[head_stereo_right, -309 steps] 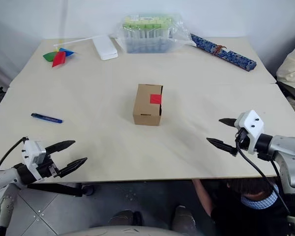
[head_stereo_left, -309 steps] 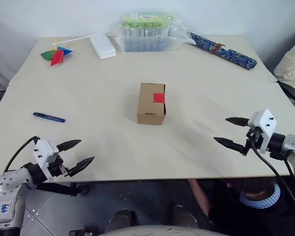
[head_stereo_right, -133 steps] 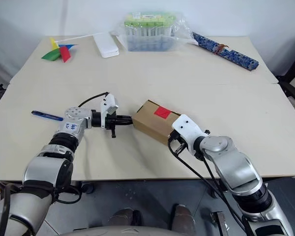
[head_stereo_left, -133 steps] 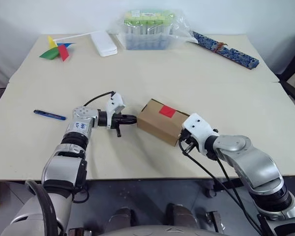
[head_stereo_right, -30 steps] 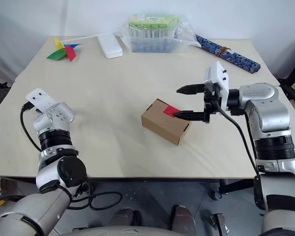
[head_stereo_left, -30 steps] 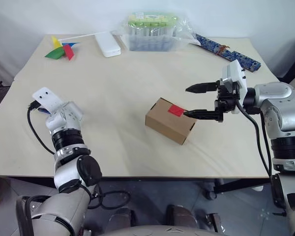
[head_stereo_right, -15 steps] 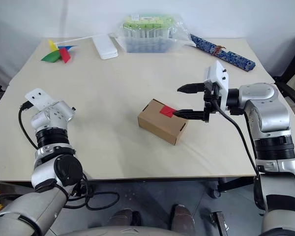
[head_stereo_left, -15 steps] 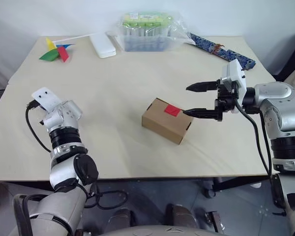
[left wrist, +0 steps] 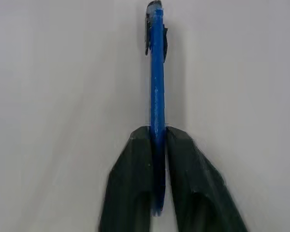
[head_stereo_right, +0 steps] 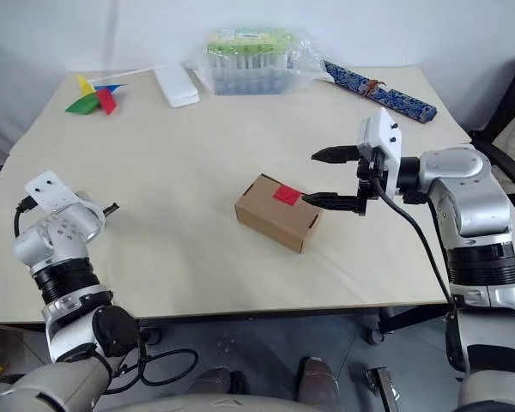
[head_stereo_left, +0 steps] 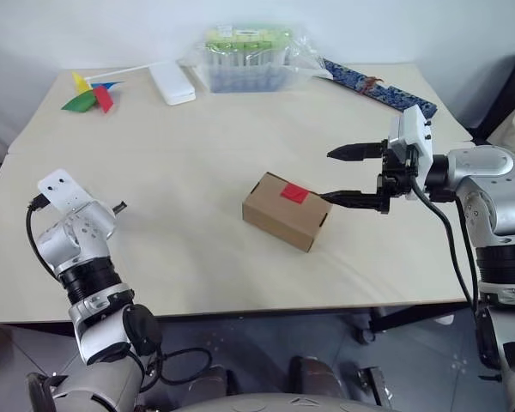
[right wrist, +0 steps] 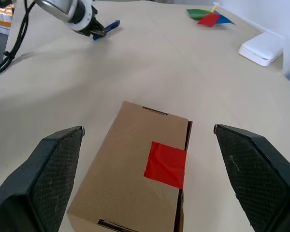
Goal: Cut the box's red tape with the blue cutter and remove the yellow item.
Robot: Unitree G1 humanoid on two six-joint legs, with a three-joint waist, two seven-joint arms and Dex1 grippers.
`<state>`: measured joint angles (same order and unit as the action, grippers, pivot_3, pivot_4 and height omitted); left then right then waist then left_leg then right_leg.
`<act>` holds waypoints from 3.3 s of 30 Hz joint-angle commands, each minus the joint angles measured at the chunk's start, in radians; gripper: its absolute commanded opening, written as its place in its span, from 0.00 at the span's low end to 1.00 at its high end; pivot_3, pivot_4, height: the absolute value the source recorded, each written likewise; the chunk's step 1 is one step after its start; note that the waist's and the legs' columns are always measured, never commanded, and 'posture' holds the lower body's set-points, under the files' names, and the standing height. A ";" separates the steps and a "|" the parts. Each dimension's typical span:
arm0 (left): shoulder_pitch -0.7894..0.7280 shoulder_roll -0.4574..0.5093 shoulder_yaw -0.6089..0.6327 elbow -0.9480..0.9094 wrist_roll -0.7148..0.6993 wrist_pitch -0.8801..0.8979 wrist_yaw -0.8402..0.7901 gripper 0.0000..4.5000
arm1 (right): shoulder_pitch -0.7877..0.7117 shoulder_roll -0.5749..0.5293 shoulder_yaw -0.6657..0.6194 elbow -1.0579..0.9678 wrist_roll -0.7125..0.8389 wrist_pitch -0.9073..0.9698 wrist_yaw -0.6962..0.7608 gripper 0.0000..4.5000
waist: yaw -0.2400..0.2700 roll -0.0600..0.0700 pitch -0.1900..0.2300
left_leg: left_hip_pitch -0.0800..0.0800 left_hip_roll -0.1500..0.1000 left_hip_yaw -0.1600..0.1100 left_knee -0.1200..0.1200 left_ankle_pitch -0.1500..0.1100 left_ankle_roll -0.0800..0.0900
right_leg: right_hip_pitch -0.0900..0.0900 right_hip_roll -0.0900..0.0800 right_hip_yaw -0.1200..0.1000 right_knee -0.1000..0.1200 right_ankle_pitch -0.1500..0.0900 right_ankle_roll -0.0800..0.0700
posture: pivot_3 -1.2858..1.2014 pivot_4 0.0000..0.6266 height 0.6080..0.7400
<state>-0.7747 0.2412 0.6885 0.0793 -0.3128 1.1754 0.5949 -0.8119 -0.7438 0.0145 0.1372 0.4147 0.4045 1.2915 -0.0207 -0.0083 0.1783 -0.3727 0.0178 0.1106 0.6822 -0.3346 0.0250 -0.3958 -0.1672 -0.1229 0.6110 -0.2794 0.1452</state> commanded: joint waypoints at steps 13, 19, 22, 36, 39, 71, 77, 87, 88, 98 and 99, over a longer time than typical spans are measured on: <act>0.029 0.125 0.055 -0.222 0.079 0.407 -0.208 1.00 | -0.006 -0.015 -0.019 -0.039 0.014 0.016 -0.006 1.00 | 0.013 -0.002 0.001 | 0.000 0.002 0.001 -0.001 -0.001 -0.002 | -0.001 0.002 0.000 -0.001 -0.001 -0.001 | 0.52 0.24 1.00; -0.013 0.116 -0.010 -0.122 0.129 0.304 -0.246 1.00 | -0.024 -0.003 -0.008 -0.024 0.010 0.014 0.002 1.00 | 0.028 -0.003 0.002 | -0.001 0.002 0.000 0.000 -0.001 -0.002 | -0.001 0.002 -0.001 -0.002 -0.001 -0.001 | 0.52 0.24 1.00; -0.033 0.107 -0.041 0.008 0.142 0.194 -0.269 1.00 | -0.034 0.003 -0.002 -0.018 0.006 0.013 0.001 1.00 | 0.027 -0.003 0.002 | -0.002 0.001 -0.001 -0.001 -0.002 -0.002 | -0.001 0.002 -0.001 -0.003 -0.001 -0.001 | 0.52 0.24 1.00; -0.163 0.121 -0.217 0.417 0.140 -0.175 -0.410 1.00 | -0.043 -0.002 -0.008 -0.029 0.007 0.034 -0.006 1.00 | 0.049 -0.002 0.001 | -0.001 -0.001 -0.001 0.001 0.000 -0.001 | 0.000 -0.001 -0.002 -0.001 -0.001 -0.001 | 0.52 0.24 1.00; -0.185 0.112 -0.256 0.397 0.140 -0.166 -0.432 1.00 | -0.038 -0.007 -0.008 -0.033 0.005 0.033 -0.005 1.00 | 0.049 -0.002 0.001 | -0.003 -0.001 -0.003 0.001 0.000 -0.001 | 0.000 -0.001 -0.004 -0.001 0.000 -0.001 | 0.52 0.24 1.00; -0.317 0.014 -0.172 0.530 0.134 -0.393 -0.189 1.00 | -0.026 -0.007 -0.011 -0.066 0.014 0.062 -0.028 1.00 | 0.023 -0.004 0.002 | -0.017 -0.001 -0.002 0.001 0.000 0.000 | -0.008 0.000 -0.013 -0.005 0.000 0.000 | 0.52 0.24 1.00; -0.367 0.026 -0.234 0.656 0.144 -0.497 -0.249 1.00 | -0.027 -0.009 -0.010 -0.064 0.011 0.063 -0.029 1.00 | 0.025 -0.004 0.003 | -0.017 -0.001 -0.002 0.001 0.000 0.000 | -0.008 0.000 -0.013 -0.005 0.000 0.000 | 0.52 0.24 1.00; -0.458 0.014 -0.273 0.754 0.119 -0.560 -0.304 1.00 | -0.025 -0.006 -0.011 -0.060 0.010 0.059 -0.034 1.00 | 0.021 -0.006 0.003 | -0.017 -0.002 -0.002 0.001 0.000 0.000 | -0.008 0.000 -0.014 -0.005 0.000 0.000 | 0.52 0.24 1.00; -0.463 0.017 -0.267 0.785 0.117 -0.586 -0.297 1.00 | -0.025 -0.006 -0.011 -0.058 0.009 0.058 -0.034 1.00 | 0.020 -0.006 0.003 | -0.017 -0.002 -0.002 0.001 0.000 0.000 | -0.008 0.000 -0.014 -0.005 0.000 0.000 | 0.52 0.24 1.00; -0.476 0.080 -0.219 1.080 0.104 -0.830 -0.207 1.00 | -0.032 -0.004 -0.010 -0.048 0.006 0.051 -0.040 1.00 | 0.019 -0.006 0.003 | -0.017 -0.002 -0.002 0.001 0.000 0.000 | -0.008 0.000 -0.014 -0.005 0.000 0.000 | 0.52 0.24 1.00; -0.475 0.084 -0.217 1.087 0.101 -0.832 -0.197 1.00 | -0.031 -0.006 -0.012 -0.049 0.006 0.052 -0.040 1.00 | 0.019 -0.006 0.003 | -0.017 -0.002 -0.002 0.001 0.000 0.000 | -0.008 0.000 -0.014 -0.005 0.000 0.000 | 0.52 0.24 1.00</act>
<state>-1.2385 0.3124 0.4615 1.1518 -0.1979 0.3562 0.3768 -0.8324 -0.7365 0.0335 0.1079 0.4098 0.4651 1.2528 -0.0020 -0.0140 0.1817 -0.3899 0.0161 0.1088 0.6835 -0.3345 0.0251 -0.4042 -0.1671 -0.1368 0.6065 -0.2794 0.1452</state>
